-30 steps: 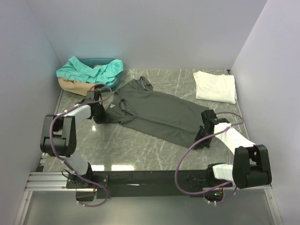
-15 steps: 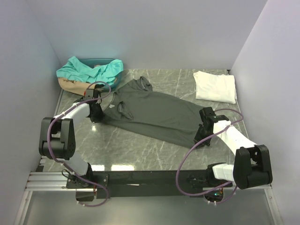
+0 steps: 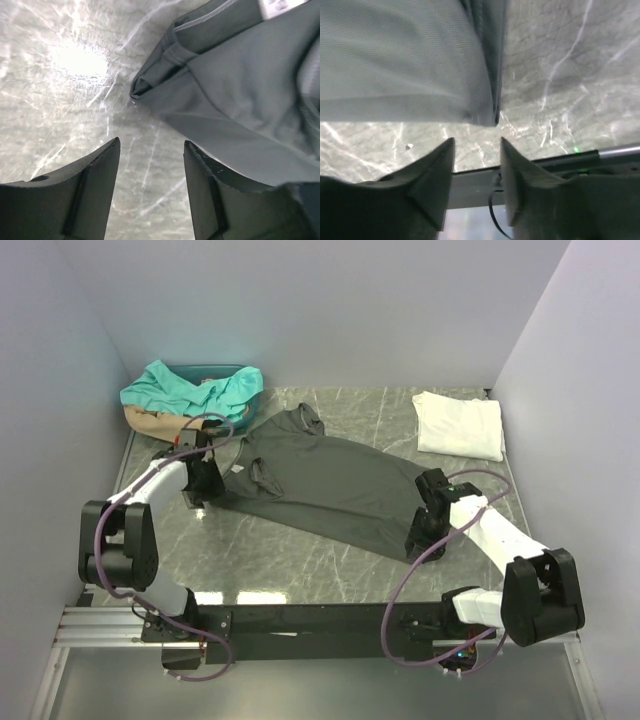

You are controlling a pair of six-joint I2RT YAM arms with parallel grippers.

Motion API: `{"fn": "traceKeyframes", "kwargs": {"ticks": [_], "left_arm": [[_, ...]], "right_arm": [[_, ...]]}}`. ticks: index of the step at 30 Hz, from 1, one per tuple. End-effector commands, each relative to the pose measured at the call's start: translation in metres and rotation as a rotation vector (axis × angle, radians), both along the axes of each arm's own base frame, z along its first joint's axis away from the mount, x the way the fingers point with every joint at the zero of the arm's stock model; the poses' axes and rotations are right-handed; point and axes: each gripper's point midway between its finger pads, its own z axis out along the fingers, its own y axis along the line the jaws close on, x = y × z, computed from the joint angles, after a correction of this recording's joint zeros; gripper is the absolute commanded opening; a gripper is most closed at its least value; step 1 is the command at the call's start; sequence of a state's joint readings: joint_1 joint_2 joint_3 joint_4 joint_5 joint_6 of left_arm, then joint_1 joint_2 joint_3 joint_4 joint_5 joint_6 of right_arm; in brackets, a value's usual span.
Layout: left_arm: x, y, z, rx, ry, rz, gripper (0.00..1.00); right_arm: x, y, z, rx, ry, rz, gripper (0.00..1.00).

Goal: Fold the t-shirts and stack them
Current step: Fold the tshirt

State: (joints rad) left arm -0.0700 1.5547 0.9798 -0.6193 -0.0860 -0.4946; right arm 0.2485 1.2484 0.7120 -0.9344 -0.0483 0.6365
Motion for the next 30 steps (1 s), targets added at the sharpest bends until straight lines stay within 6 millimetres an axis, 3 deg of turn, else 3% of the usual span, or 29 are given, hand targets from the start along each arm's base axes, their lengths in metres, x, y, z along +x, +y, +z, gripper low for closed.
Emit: {"fn": "traceKeyframes", "kwargs": {"ticks": [1, 3, 7, 9, 13, 20, 30], "left_arm": [[0.018, -0.007, 0.045, -0.005, -0.115, 0.009, 0.60], [0.025, -0.018, 0.057, -0.015, -0.146, -0.008, 0.60], [0.033, -0.073, 0.061, -0.118, -0.158, -0.098, 0.61], [0.036, -0.096, 0.054, -0.165, -0.147, -0.136, 0.60], [0.041, -0.120, 0.039, -0.217, -0.115, -0.159, 0.60], [0.061, -0.136, 0.030, -0.238, -0.115, -0.193, 0.60], [0.081, -0.159, 0.011, -0.276, -0.090, -0.233, 0.59]], "right_arm": [[0.026, -0.003, 0.041, -0.037, -0.131, 0.003, 0.57], [0.034, -0.003, 0.055, -0.040, -0.173, 0.014, 0.62], [0.060, 0.010, 0.076, 0.012, -0.272, 0.049, 0.62], [0.067, 0.021, 0.073, 0.063, -0.284, 0.067, 0.62], [0.072, 0.039, 0.064, 0.116, -0.277, 0.084, 0.62], [0.073, 0.055, 0.059, 0.170, -0.287, 0.090, 0.62], [0.068, 0.056, 0.051, 0.178, -0.273, 0.088, 0.62]]}}
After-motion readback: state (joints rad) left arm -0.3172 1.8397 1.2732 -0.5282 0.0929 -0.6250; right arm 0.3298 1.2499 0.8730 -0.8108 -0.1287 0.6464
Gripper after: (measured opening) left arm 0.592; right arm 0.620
